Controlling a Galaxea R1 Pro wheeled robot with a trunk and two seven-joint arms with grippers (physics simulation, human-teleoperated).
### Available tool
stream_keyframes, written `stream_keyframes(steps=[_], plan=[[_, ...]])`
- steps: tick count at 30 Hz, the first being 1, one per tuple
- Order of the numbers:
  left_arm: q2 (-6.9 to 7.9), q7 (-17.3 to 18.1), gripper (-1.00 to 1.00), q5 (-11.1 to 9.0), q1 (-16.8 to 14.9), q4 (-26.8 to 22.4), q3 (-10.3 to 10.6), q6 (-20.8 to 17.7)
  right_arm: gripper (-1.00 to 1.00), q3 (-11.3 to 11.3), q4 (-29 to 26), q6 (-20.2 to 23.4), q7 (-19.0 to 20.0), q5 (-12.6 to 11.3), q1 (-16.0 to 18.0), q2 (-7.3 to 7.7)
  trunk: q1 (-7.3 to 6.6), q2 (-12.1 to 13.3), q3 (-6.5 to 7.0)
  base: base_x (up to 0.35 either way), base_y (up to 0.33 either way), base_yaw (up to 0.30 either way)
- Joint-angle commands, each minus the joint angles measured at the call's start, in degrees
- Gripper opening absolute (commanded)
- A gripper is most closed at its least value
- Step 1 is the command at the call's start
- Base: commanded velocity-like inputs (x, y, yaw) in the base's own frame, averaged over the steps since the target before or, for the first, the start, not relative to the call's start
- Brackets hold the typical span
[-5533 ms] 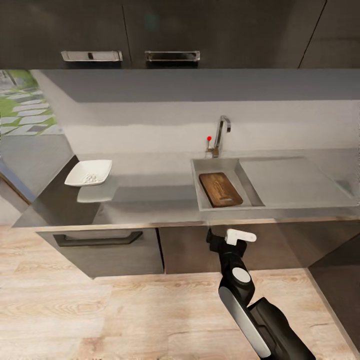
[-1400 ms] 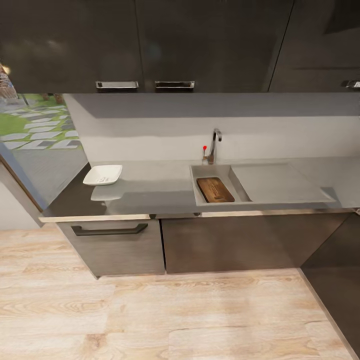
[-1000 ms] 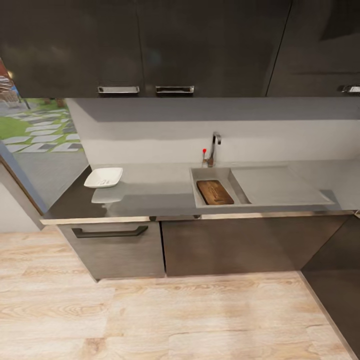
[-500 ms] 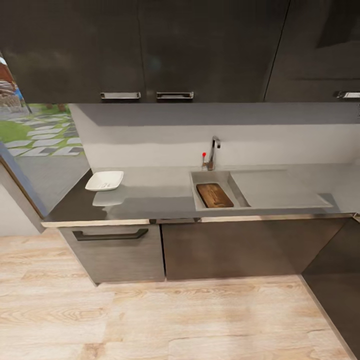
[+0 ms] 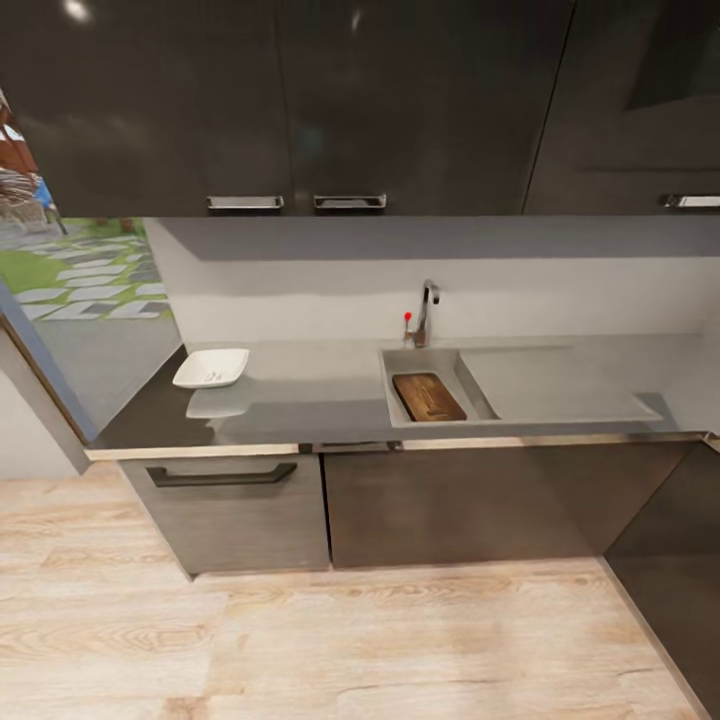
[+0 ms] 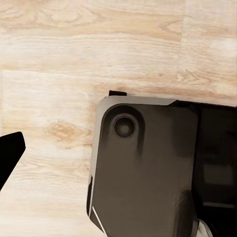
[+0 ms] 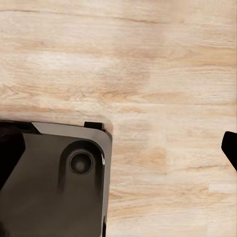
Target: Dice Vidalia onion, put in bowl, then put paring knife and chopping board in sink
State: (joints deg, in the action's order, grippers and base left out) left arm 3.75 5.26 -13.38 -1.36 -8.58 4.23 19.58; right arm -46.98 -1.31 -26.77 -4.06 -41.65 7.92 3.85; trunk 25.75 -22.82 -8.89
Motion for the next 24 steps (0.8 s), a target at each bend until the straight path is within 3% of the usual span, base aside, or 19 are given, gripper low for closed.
stream_keyframes(steps=[1,24], plan=[[0.03,0.19,1.0,-0.59,-0.05,0.06,0.43,0.2,1.0,-0.48,-0.1,-0.01,-0.42,-0.1,0.0,0.02,0.03,-0.1,-0.02,0.0,0.0,0.0],[0.04,0.19,1.0,-0.59,-0.05,0.06,0.43,0.2,1.0,-0.48,-0.1,-0.04,-0.47,-0.1,0.02,0.02,0.03,-0.1,2.08,0.0,0.0,0.0]])
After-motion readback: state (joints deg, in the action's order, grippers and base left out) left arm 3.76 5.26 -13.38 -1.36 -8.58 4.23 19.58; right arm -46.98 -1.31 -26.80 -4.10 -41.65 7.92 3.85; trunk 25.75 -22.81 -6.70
